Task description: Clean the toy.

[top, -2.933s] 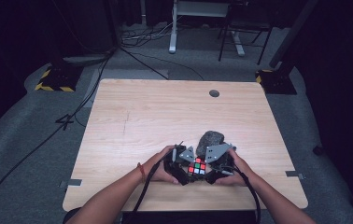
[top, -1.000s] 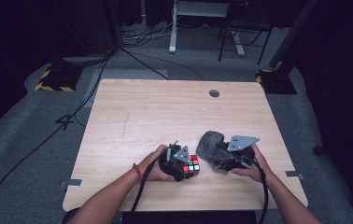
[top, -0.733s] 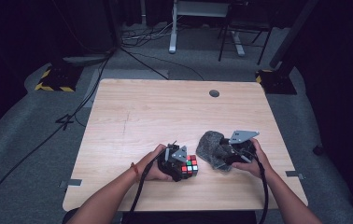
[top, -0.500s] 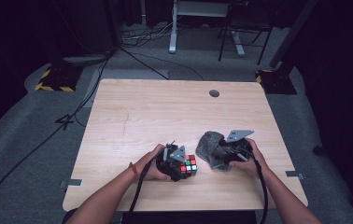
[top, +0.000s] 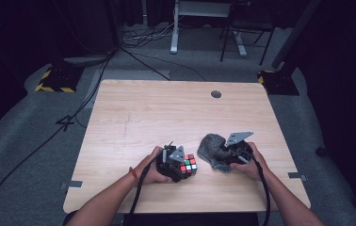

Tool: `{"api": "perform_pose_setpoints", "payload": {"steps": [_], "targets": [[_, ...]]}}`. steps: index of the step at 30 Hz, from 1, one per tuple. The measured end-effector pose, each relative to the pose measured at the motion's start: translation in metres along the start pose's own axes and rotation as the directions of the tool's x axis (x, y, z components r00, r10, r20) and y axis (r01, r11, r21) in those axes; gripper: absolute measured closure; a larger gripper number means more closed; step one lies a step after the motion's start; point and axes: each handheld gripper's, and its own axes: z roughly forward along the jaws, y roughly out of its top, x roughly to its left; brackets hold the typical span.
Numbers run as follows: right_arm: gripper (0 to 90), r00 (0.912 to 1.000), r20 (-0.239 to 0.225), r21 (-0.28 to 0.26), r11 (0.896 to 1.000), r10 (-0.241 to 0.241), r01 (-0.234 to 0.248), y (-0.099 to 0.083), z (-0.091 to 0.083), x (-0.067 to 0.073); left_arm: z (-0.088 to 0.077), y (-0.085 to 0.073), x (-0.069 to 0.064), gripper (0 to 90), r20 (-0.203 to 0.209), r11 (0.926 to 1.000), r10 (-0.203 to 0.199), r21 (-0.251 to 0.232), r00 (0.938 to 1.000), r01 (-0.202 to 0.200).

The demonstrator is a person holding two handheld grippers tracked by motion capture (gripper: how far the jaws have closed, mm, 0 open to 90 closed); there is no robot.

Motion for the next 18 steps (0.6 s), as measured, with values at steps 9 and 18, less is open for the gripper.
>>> {"api": "perform_pose_setpoints", "payload": {"steps": [9,18], "targets": [[68.2,0.9956,-0.068,0.004,0.998,-0.063,0.064,-0.001,-0.006,0.010,0.002,0.001,0.004,33.7,-0.066,0.9974,-0.072,-0.011,0.9952,0.071],[67.9,0.9652,-0.211,-0.004,0.988,-0.154,0.157,0.007,-0.009,0.047,0.003,0.002,0.007,32.0,-0.078,0.9954,-0.096,-0.004,0.9923,0.096]]}}
